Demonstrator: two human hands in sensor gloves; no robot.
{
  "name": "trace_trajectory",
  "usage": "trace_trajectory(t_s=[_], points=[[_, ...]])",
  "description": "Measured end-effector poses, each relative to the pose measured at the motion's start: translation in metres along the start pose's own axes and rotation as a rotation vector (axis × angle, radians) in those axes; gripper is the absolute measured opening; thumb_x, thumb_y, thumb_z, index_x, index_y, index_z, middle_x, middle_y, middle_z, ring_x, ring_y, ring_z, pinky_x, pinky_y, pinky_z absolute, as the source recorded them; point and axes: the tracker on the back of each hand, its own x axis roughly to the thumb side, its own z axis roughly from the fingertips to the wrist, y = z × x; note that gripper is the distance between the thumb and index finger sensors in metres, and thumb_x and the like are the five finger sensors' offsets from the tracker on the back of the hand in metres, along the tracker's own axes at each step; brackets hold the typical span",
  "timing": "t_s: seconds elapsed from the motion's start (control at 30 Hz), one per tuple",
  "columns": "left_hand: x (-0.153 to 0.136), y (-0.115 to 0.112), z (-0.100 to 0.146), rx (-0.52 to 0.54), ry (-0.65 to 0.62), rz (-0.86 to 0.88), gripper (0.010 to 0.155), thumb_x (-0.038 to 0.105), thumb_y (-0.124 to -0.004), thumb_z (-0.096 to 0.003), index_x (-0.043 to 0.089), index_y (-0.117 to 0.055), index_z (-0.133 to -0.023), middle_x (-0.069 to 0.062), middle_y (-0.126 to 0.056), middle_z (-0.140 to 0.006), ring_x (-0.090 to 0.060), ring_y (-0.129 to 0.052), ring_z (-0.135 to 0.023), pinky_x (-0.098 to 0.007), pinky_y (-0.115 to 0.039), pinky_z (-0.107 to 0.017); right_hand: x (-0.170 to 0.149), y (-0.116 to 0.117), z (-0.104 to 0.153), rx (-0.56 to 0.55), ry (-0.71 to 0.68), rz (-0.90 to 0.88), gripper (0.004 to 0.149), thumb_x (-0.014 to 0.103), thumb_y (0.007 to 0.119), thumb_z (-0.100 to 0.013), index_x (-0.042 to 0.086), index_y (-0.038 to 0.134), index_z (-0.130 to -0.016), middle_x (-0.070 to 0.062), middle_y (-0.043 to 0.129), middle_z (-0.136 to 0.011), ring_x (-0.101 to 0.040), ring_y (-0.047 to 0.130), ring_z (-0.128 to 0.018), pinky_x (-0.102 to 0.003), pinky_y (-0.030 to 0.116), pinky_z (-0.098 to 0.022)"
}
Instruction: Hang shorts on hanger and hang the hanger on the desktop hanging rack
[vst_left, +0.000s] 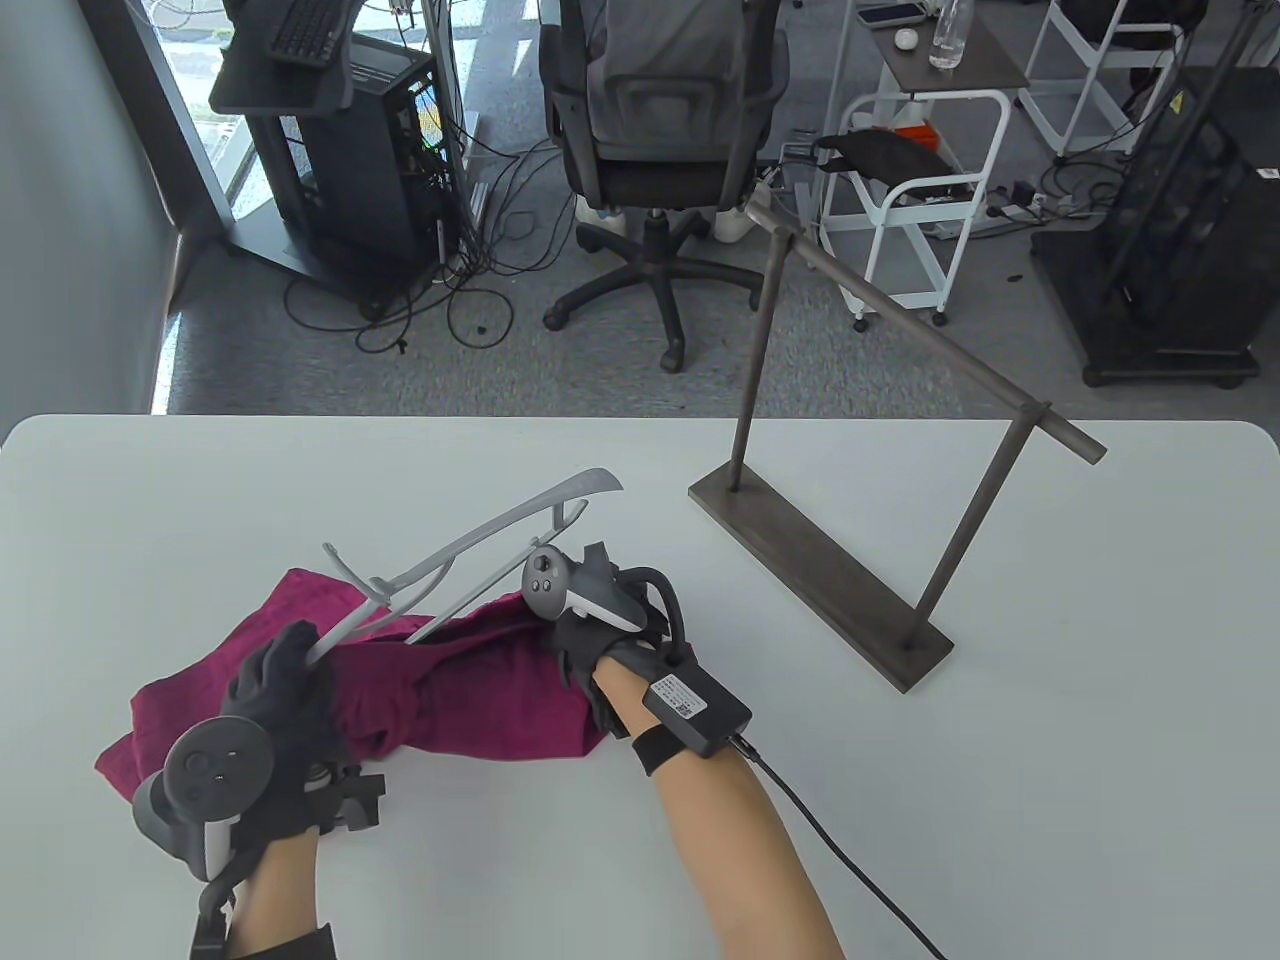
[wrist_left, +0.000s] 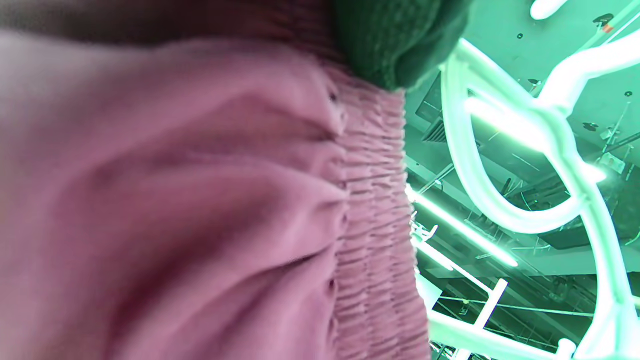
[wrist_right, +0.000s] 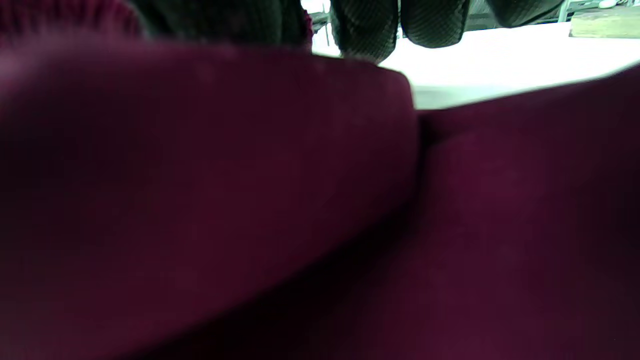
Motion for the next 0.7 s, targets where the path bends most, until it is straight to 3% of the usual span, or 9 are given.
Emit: trace_trajectory(t_s=[0.17, 0.37, 0.57, 0.7], points=[[0.002, -0.001, 0.001, -0.006, -0.005, -0.003, 0.054, 0.035, -0.082, -0.04, 0.024, -0.074, -0.092, -0.008, -0.083, -0.088, -0.034, -0.092, -0.074, -0.061, -0.064, -0.065, 0.001, -0.004, 0.002, -0.115, -0.001, 0.017, 0.044, 0.036, 0.087, -0.042, 0.03, 0.086, -0.085, -0.007, 0.072, -0.104, -0.042, 0.07, -0.094, -0.066, 0.061, -0.068], [-0.001, 0.001, 0.001, -0.012, -0.003, 0.005, 0.053, 0.034, -0.081, -0.0402, 0.024, -0.074, -0.092, -0.008, -0.083, -0.088, -0.034, -0.092, -0.074, -0.061, -0.064, -0.066, 0.003, -0.018, 0.016, -0.129, -0.061, 0.023, 0.043, 0.036, 0.083, -0.044, 0.024, 0.083, -0.085, -0.005, 0.078, -0.1, -0.041, 0.073, -0.093, -0.067, 0.06, -0.07], [-0.002, 0.003, 0.001, -0.033, -0.031, 0.02, 0.052, 0.034, -0.08, -0.0405, 0.024, -0.074, -0.092, -0.009, -0.083, -0.086, -0.033, -0.092, -0.072, -0.061, -0.064, -0.065, -0.009, -0.049, 0.055, -0.311, -0.123, 0.204, 0.04, 0.039, 0.09, -0.04, 0.02, 0.088, -0.076, -0.007, 0.089, -0.088, -0.036, 0.086, -0.083, -0.065, 0.068, -0.068], [0.001, 0.004, 0.003, -0.084, -0.107, 0.002, 0.052, 0.034, -0.079, -0.0402, 0.025, -0.076, -0.091, -0.007, -0.085, -0.084, -0.032, -0.094, -0.068, -0.06, -0.066, -0.065, -0.036, -0.064, 0.092, -0.397, -0.124, 0.324, 0.036, 0.039, 0.09, -0.038, 0.025, 0.089, -0.071, -0.005, 0.091, -0.084, -0.033, 0.09, -0.079, -0.061, 0.072, -0.068]])
